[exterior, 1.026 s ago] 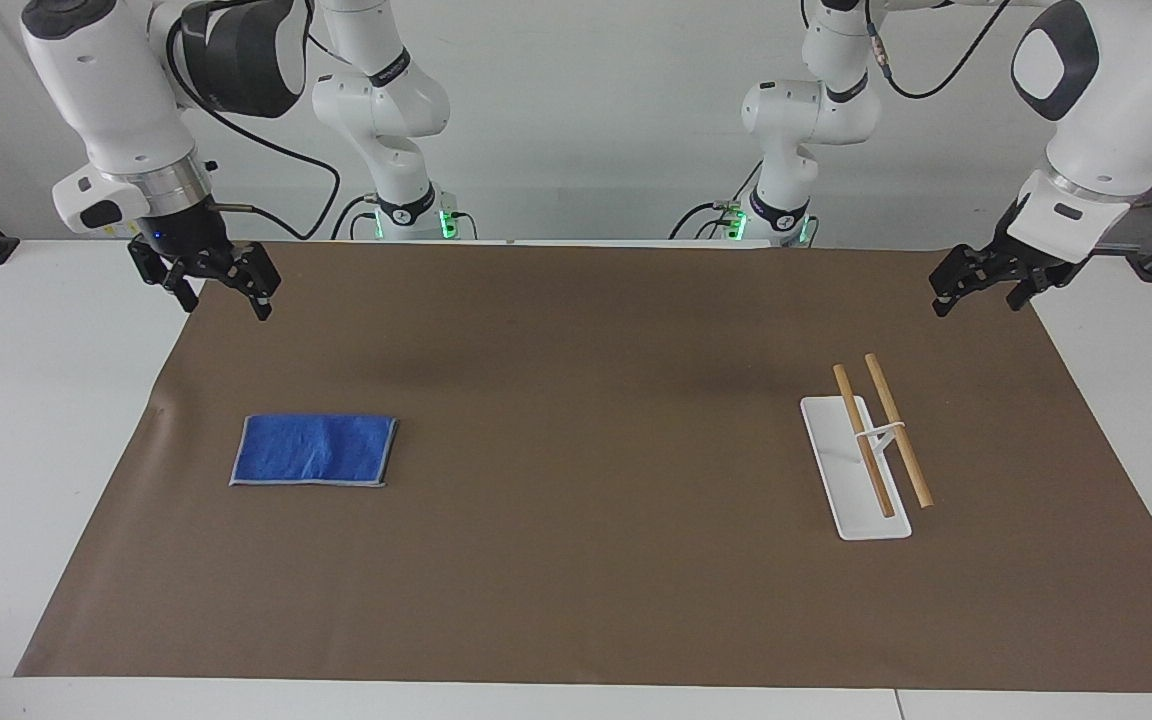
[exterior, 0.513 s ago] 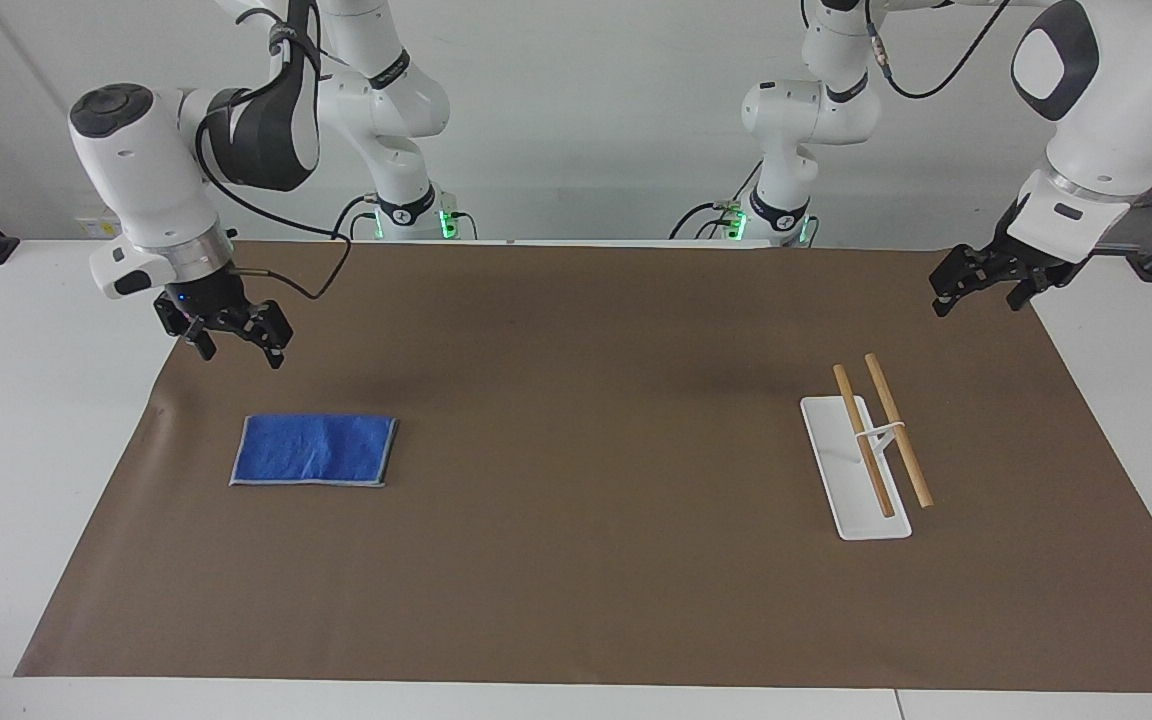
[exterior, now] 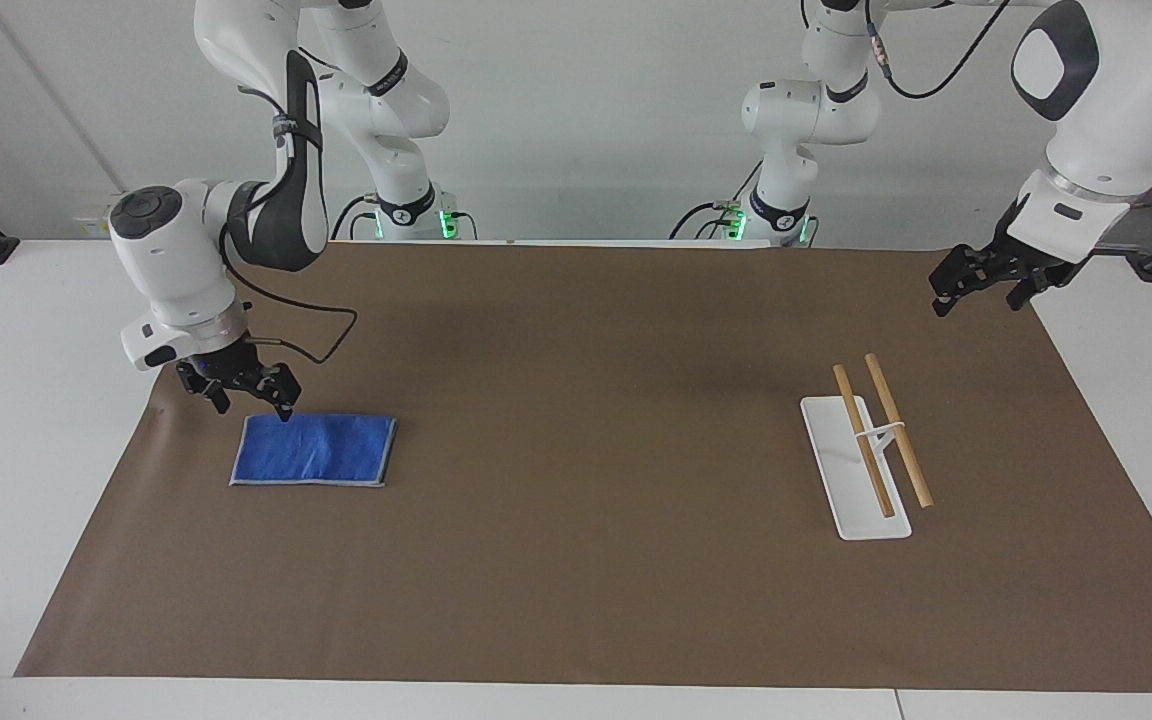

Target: Right arm passes towel to left arm to hang

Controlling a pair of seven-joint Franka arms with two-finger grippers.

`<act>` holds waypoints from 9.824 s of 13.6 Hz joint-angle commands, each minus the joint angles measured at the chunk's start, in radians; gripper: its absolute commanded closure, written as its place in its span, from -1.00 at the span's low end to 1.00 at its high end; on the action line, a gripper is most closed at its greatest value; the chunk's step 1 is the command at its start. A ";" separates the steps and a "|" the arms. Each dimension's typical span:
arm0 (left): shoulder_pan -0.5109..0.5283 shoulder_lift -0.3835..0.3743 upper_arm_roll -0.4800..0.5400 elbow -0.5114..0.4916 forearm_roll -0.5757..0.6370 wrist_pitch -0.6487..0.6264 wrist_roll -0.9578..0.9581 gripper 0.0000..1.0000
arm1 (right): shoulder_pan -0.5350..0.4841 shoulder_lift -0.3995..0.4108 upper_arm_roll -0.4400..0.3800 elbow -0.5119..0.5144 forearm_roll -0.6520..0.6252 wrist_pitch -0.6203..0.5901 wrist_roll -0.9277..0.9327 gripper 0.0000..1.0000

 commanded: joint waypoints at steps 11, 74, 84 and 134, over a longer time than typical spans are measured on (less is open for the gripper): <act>0.002 -0.030 0.002 -0.034 -0.008 0.008 -0.002 -1.00 | 0.001 0.141 0.011 -0.066 0.017 0.211 -0.064 -1.00; 0.016 -0.273 -0.501 -0.735 -0.597 1.059 -1.450 -1.00 | 0.193 -0.195 0.368 -0.008 1.012 0.057 -0.075 1.00; 0.015 -0.281 -0.586 -0.801 -0.595 1.070 -1.835 -1.00 | 0.201 -0.233 0.368 -0.016 1.245 -0.055 -0.017 1.00; 0.033 -0.316 -0.546 -0.770 -0.511 0.806 -2.031 -1.00 | 0.276 -0.169 0.374 0.029 1.291 0.121 0.330 1.00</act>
